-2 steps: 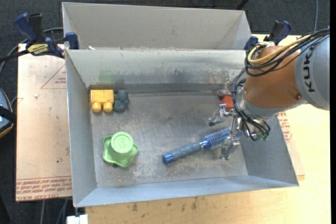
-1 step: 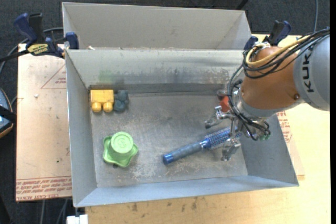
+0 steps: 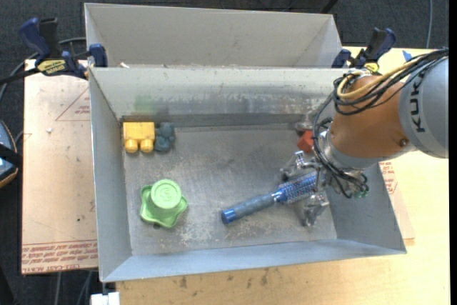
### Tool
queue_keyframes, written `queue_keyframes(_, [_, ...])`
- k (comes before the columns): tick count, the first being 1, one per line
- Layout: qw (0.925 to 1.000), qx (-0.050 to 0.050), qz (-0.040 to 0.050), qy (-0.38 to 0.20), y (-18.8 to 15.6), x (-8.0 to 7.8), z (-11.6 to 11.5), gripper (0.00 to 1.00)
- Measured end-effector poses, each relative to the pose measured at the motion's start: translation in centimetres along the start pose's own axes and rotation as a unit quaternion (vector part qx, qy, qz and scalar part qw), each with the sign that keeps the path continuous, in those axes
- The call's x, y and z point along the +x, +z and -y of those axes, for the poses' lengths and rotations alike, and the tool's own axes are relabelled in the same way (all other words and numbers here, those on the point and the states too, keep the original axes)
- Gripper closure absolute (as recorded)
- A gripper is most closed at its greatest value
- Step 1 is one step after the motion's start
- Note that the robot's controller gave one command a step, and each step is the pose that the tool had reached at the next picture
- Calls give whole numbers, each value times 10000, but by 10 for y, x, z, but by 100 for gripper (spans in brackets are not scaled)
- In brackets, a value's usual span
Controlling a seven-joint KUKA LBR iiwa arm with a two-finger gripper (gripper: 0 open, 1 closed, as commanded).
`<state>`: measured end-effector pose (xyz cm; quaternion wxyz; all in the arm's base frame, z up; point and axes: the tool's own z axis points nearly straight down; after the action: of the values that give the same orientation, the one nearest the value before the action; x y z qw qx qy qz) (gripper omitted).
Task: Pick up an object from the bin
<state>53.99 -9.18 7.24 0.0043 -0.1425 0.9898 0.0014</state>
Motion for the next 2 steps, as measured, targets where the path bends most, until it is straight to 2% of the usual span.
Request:
queue_keyframes(1, [10000, 2, -28, 2, -2, -2, -1, 0])
queue_keyframes(2, [10000, 18, 11, 16, -4, -4, 1, 100])
